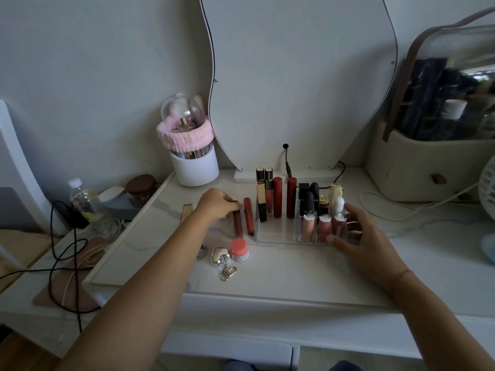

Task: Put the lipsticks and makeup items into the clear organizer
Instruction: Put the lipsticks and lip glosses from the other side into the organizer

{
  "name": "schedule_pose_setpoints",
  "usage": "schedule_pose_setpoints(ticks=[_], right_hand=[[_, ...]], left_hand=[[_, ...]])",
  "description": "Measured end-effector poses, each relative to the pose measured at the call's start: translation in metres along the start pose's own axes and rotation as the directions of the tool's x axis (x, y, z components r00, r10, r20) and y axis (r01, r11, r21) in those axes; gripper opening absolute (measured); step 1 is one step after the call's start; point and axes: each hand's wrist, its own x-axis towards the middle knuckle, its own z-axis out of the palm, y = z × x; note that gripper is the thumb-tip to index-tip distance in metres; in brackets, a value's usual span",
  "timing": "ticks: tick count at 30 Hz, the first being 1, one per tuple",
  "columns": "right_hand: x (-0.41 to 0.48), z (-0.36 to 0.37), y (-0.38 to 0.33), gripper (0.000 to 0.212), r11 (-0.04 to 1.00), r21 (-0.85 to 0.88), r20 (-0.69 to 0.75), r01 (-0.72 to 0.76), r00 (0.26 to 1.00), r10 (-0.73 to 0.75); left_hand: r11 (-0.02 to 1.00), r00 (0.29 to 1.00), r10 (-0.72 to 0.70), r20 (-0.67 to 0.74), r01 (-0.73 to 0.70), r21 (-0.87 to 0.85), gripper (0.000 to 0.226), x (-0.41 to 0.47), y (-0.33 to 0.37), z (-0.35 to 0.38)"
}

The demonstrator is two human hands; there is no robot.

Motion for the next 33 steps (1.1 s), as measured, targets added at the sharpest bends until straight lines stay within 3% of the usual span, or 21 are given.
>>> schedule_pose_setpoints(ticks=[5,8,14,22,26,33], right_hand=[[0.0,0.0,0.0,0.075,1.0,0.0,-0.003,-0.006,1.0,0.006],[-0.001,0.0,-0.001,0.075,1.0,0.004,-0.006,-0.007,1.0,0.007],[-0.001,-0.001,-0.001,0.074,1.0,0.014,0.005,-0.01,1.0,0.01],[0.0,0.001,0.002,0.074,1.0,0.023,-0.003,-0.004,1.0,0.004],[0.0,0.001,-0.001,0.073,1.0,0.027,-0.003,-0.009,1.0,0.009],[-0.002,-0.001,-0.006,0.074,0.999,0.028,-0.01,-0.016,1.0,0.016]], left_hand=[[0.99,0.999,-0.046,-0.007,0.044,-0.135,0.017,0.001,0.002,-0.004],[0.945,1.0,-0.023,-0.007,0.02,-0.326,0.021,-0.005,0.008,-0.01],[0.774,0.971,0.143,-0.19,-0.229,-0.59,0.025,-0.032,0.034,-0.033],[0.63,0.874,0.366,-0.321,-0.486,-0.605,0.011,-0.065,0.079,-0.036],[0.663,0.841,0.444,-0.311,-0.541,-0.517,0.015,-0.068,0.09,-0.019],[0.767,0.839,0.447,-0.309,-0.538,-0.351,0.013,-0.069,0.082,0.006]])
